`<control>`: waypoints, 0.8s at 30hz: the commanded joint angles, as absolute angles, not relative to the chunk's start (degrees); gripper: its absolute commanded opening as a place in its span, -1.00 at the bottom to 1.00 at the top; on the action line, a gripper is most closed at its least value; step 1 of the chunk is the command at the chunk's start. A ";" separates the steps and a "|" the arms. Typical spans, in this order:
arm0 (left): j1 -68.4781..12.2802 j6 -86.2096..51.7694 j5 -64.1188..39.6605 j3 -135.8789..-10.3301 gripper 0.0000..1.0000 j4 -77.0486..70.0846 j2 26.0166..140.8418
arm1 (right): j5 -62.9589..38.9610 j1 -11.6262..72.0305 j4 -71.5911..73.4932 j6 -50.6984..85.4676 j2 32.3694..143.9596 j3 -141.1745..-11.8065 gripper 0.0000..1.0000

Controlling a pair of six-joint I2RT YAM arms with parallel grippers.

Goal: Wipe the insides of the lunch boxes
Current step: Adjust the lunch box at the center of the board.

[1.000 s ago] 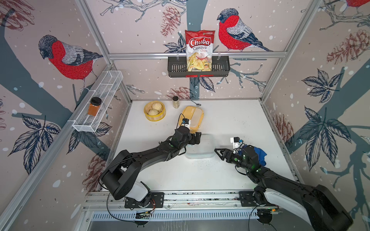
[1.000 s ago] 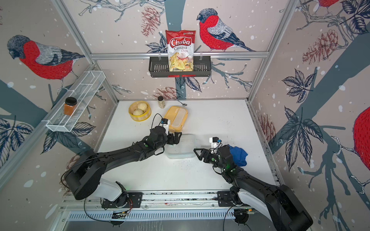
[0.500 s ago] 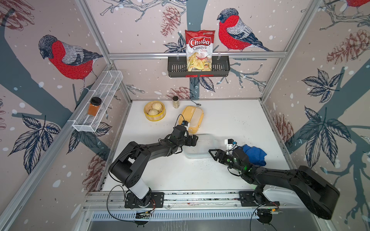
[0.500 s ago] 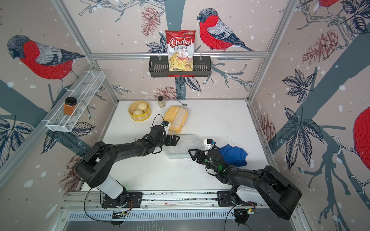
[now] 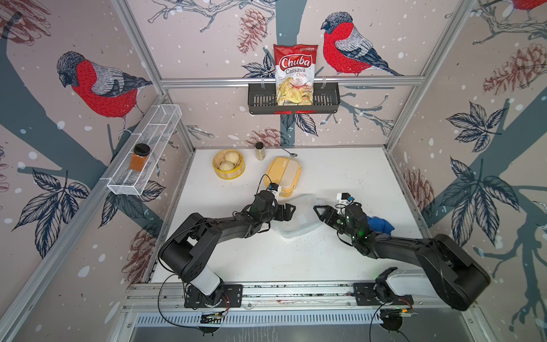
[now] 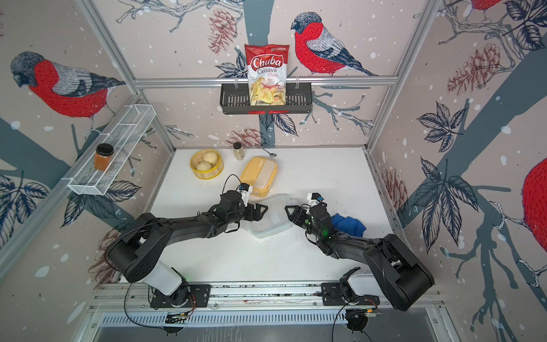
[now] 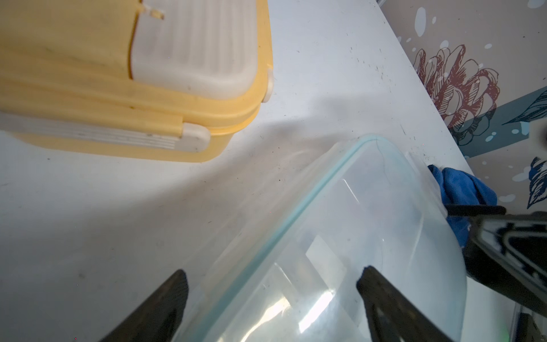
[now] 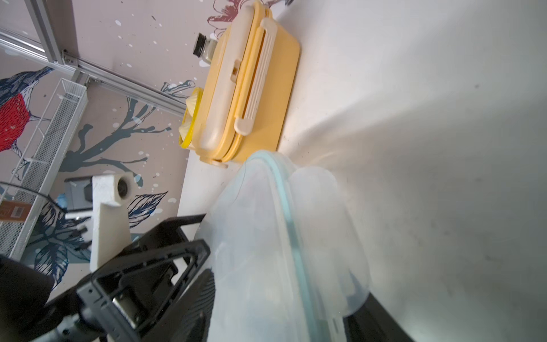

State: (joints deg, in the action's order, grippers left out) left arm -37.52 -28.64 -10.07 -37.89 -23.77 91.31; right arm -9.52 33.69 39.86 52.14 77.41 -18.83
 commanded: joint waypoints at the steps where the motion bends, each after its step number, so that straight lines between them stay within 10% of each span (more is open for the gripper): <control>1: -39.51 -31.13 -11.51 -38.80 0.79 -26.42 92.27 | -15.14 32.10 40.39 47.91 80.41 -22.69 0.34; 24: -45.09 -38.30 4.14 -39.80 0.84 -13.03 85.65 | -28.43 19.79 30.85 35.97 101.64 -44.50 0.55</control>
